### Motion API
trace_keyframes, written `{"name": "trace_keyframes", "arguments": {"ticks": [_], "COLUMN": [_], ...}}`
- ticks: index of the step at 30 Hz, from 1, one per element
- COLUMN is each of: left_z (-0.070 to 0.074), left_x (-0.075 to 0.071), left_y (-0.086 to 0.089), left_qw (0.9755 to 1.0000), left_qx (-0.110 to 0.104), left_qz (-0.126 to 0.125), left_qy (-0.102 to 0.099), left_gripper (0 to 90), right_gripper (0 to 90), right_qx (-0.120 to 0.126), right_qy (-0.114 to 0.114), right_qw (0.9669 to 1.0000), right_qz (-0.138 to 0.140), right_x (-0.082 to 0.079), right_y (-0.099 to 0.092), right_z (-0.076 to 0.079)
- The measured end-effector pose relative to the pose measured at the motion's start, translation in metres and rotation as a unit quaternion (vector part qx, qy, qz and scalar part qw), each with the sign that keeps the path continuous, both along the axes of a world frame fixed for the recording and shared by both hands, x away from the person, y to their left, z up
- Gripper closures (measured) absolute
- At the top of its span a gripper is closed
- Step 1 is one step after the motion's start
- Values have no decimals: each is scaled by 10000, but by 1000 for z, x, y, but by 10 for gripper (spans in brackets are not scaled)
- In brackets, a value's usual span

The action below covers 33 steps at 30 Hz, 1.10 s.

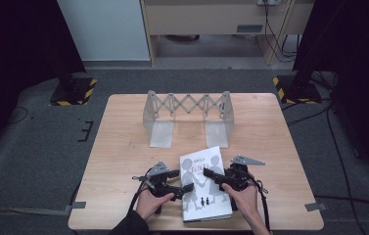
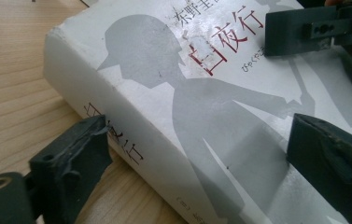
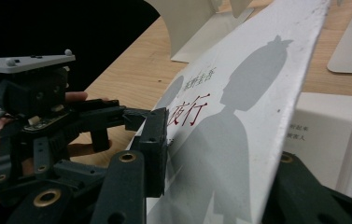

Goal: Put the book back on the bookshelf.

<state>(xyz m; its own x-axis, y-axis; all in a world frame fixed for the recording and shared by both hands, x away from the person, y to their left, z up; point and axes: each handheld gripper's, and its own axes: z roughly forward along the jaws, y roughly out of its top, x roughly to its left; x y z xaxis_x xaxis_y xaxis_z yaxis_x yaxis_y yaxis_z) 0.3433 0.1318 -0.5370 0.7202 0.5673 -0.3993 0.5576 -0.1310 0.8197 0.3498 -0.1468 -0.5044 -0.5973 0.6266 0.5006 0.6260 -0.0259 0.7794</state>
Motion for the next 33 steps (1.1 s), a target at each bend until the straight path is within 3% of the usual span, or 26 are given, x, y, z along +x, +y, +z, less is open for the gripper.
{"name": "trace_keyframes", "arguments": {"ticks": [3, 11, 19, 24, 29, 33], "left_z": [0, 2, 1, -2, -7, -7], "left_x": [1, -1, -5, -2, -2, -3], "left_y": [-3, -5, 2, 1, -1, -2], "left_qw": [10000, 9999, 9996, 9986, 9954, 9947], "left_qx": [8, -41, -241, -391, -719, -736], "left_qz": [-41, -64, -51, -106, -243, -365], "left_qy": [-56, -83, 167, 332, 592, 626], "left_gripper": [1, 0, 0, 0, 0, 0], "right_gripper": [655, 676, 724, 731, 759, 777], "right_qx": [96, 221, 323, 361, 346, 388], "right_qy": [-38, -134, -326, -304, -335, -349], "right_qw": [9999, 9996, 9985, 9985, 9982, 9972], "right_qz": [37, 106, 302, 289, 367, 539], "right_x": [-1, -3, -7, -7, -7, -7], "right_y": [-1, -3, -3, -5, -8, -8], "right_z": [3, 8, 16, 16, 19, 24]}}
